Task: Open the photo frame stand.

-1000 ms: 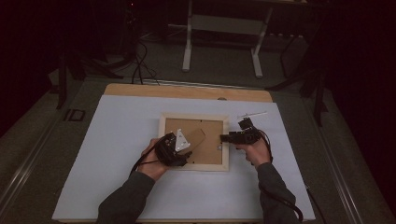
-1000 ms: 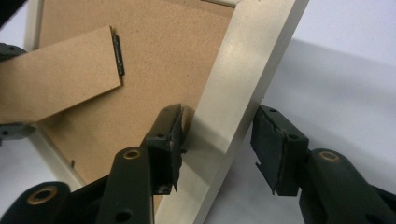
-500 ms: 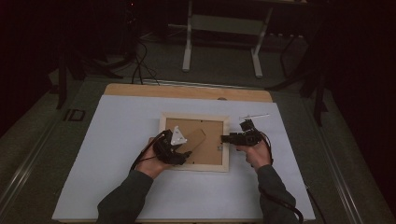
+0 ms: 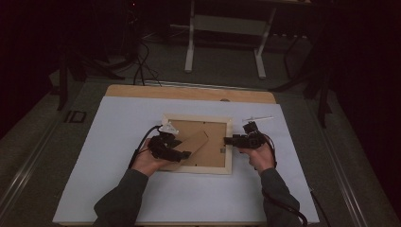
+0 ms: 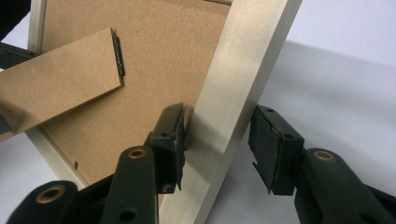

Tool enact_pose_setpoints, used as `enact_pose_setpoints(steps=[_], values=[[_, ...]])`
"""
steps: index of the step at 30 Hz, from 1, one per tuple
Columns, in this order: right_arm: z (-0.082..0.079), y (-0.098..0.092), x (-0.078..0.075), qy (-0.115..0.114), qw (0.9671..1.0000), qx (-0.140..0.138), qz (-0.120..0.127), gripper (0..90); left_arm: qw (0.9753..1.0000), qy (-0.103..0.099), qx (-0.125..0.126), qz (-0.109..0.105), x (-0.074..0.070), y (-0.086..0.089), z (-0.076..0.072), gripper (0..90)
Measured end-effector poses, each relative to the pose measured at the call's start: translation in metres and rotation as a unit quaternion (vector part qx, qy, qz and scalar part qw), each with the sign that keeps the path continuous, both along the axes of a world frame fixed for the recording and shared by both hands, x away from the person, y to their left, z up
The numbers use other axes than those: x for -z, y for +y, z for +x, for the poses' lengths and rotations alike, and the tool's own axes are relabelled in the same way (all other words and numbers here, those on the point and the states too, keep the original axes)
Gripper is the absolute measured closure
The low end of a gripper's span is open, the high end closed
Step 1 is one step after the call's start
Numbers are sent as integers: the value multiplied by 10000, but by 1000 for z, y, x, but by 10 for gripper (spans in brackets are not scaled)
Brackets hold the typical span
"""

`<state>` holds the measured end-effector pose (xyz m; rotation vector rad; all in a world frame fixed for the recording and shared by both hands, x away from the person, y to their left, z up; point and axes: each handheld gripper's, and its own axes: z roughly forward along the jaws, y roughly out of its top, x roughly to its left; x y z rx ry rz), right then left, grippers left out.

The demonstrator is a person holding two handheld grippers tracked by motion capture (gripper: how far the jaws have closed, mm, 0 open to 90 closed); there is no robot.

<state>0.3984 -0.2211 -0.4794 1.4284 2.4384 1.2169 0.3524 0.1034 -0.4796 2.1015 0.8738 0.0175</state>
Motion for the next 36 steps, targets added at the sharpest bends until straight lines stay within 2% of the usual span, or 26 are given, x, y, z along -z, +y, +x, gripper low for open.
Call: enact_pose_setpoints(steps=[2,6,9,11,16,22,30,36], values=[[-1,0,-1,-19,10000,-14,-15,555,9998,138,46,-116,1,1,2,372],[-2,1,-2,-78,10000,-24,-46,554,9998,168,120,11,3,0,2,417],[-3,1,-3,-116,9999,-32,-71,555,9995,194,222,147,4,-4,0,484],[-4,2,-3,-120,9999,-27,-73,555,9993,122,244,268,4,-5,-1,507],[-5,1,-3,-139,9999,-17,-62,555,9991,74,274,300,3,-6,-2,516],[-5,2,-5,-188,9998,-31,-109,556,9989,-82,298,356,2,-7,-5,521],[-6,3,-13,-388,9991,46,-134,569,9975,-444,261,482,-4,-10,-7,527],[-7,4,-19,-514,9985,112,-161,576,9975,-459,296,450,-8,-11,-6,538]])
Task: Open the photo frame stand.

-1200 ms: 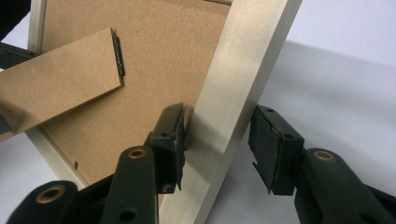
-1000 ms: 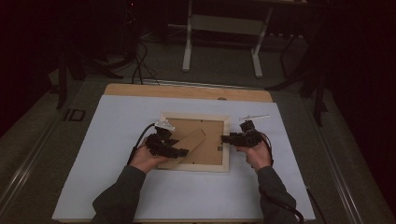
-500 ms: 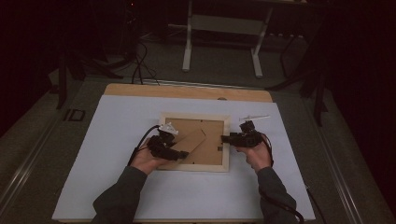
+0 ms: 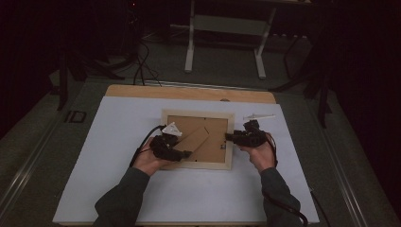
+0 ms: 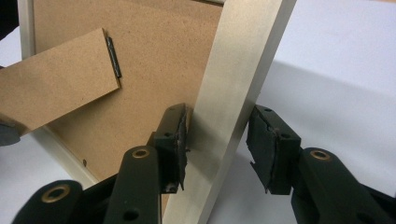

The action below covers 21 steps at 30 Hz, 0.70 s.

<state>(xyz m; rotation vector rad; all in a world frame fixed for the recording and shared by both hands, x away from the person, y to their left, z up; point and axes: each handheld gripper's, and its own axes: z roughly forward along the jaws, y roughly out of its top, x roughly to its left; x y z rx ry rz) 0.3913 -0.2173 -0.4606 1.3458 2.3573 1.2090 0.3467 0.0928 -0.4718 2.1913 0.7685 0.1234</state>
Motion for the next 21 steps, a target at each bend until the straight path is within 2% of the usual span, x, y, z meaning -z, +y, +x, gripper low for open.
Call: enact_pose_setpoints(steps=[7,8,13,21], values=[[-2,-2,-4,-177,9997,113,83,597,10000,44,52,-30,0,-4,3,575],[-2,-2,-8,-274,9995,152,88,607,9999,65,67,-54,1,-4,3,625],[-4,-3,-16,-437,9988,145,138,619,10000,41,-53,-47,1,-5,5,680],[-12,3,-25,-795,9967,159,-66,623,9993,-12,-309,-231,-3,-3,9,734]])
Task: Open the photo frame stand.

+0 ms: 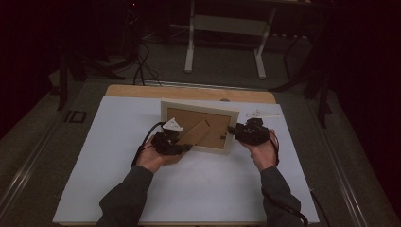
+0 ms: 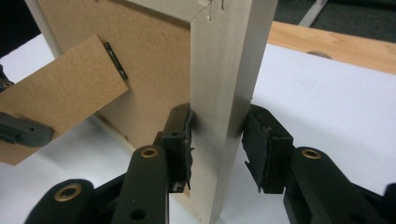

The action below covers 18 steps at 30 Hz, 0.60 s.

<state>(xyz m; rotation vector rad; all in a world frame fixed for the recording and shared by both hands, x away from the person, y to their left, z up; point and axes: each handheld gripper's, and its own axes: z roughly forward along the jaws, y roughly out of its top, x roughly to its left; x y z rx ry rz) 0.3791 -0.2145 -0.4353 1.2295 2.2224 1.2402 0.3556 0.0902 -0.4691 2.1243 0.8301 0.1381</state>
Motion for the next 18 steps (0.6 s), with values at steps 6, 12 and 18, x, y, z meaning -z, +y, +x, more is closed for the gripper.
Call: enact_pose_setpoints(steps=[6,12,18], values=[[-2,2,-2,-144,9999,60,-20,623,10000,-37,-54,-14,0,-1,0,750],[-6,0,-3,-281,9996,75,13,623,9998,-166,-74,-42,0,-3,-3,756],[-11,-2,-1,-328,9994,-12,69,624,9997,-237,-39,-83,-1,-3,-5,756]])
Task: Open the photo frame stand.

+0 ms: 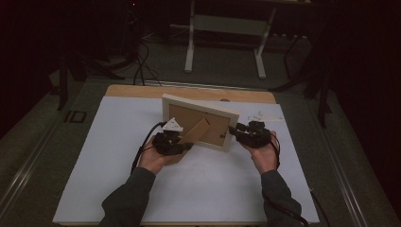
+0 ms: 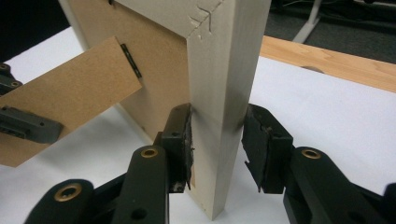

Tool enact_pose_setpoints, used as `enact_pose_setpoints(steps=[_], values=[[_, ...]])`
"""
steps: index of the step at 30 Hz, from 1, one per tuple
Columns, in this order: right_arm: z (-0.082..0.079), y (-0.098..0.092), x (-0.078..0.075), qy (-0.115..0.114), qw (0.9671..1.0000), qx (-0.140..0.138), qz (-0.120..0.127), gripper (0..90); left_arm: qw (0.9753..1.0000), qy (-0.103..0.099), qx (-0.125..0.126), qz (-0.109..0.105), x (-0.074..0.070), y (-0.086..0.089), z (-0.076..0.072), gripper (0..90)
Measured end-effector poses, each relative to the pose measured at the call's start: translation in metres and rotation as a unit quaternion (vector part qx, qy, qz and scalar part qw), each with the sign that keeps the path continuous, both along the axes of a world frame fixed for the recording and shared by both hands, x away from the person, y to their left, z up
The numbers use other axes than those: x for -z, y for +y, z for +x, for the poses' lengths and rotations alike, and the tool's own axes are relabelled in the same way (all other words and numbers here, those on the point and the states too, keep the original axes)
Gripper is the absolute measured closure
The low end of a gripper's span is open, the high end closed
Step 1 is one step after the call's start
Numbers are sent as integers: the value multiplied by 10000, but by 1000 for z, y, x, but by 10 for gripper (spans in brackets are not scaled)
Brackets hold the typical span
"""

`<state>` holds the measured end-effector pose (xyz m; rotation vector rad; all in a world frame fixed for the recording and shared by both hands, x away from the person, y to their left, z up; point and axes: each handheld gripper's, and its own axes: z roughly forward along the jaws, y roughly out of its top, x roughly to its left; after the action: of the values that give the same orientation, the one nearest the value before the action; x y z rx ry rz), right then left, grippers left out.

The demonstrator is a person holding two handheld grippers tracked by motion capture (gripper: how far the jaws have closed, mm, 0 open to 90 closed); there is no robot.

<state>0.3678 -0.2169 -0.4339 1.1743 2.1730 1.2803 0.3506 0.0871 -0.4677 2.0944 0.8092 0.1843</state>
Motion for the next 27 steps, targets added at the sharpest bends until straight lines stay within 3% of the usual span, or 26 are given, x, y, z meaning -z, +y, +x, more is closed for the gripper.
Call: enact_pose_setpoints(steps=[5,14,21,27], values=[[1,-3,2,55,9998,-123,124,599,10000,-23,55,-22,1,0,-3,759],[3,7,13,176,9992,-334,88,522,10000,30,68,-8,8,4,-7,772],[1,10,20,175,9992,-347,49,542,9999,-22,90,-66,10,3,-16,780],[-6,11,21,32,9993,-371,-21,551,9999,-53,43,-132,15,4,-23,789]])
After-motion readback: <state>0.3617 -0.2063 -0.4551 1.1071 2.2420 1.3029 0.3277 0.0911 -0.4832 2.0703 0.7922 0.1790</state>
